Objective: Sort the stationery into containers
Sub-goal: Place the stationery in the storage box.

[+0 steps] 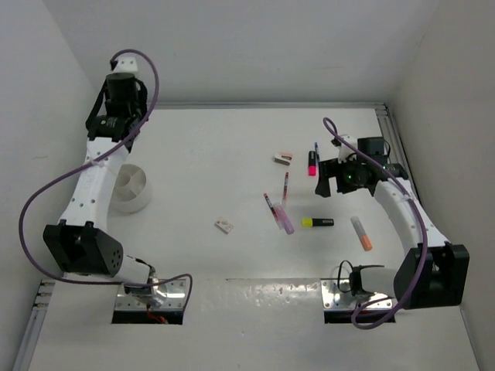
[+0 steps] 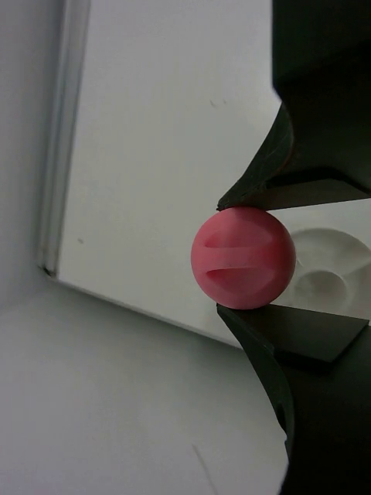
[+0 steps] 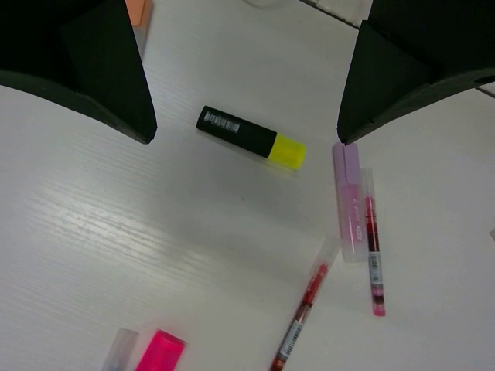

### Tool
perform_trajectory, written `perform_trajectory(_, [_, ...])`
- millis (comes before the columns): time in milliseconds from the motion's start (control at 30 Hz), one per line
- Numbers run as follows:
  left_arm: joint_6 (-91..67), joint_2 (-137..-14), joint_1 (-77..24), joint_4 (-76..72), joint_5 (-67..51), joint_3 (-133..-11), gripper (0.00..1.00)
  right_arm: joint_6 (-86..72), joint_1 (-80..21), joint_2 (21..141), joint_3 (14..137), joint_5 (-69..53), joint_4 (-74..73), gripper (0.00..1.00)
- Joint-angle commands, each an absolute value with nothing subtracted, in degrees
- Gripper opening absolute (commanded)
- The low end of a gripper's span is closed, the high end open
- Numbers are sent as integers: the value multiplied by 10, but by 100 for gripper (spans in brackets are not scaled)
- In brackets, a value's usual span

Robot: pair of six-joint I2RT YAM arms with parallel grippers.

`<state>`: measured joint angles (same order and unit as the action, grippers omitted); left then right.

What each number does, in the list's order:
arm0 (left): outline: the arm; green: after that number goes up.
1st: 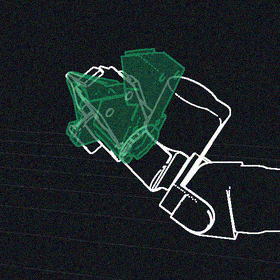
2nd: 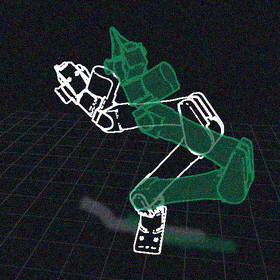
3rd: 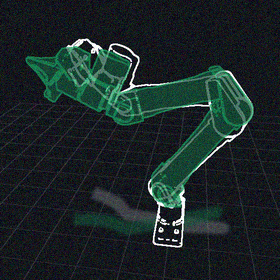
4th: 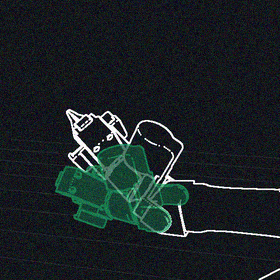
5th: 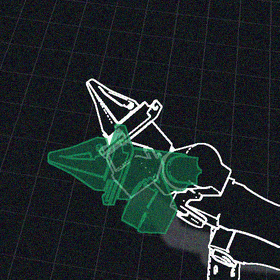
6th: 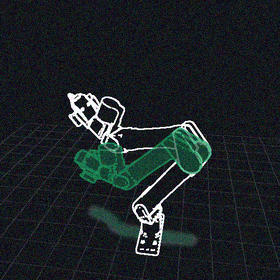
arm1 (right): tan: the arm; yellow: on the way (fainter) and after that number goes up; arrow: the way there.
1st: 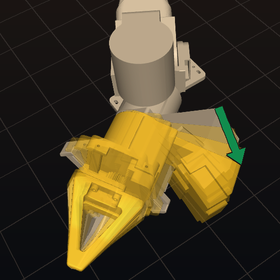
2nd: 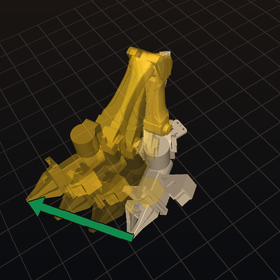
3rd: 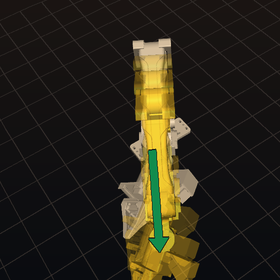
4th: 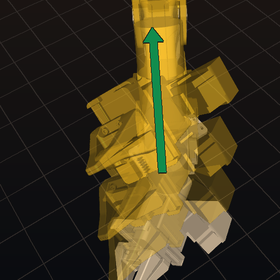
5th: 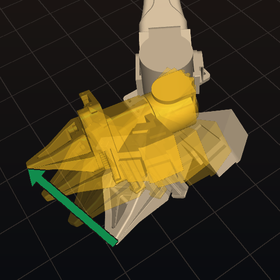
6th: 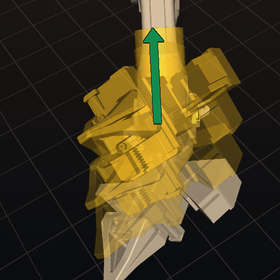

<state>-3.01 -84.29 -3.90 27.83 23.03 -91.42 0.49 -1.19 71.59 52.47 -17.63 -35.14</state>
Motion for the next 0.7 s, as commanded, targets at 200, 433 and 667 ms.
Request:
perform_trajectory(200, [-89, -781, 94, 374, 296, -828, 0, 22, -40, 746, 590, -186, -349, 98])
perform_trajectory(433, [-116, -758, 149, 342, 228, -776, 0, 33, -56, 773, 625, -185, -365, 98])
perform_trajectory(667, [-121, -750, 150, 323, 181, -758, 0, 40, -62, 778, 632, -178, -373, 98])
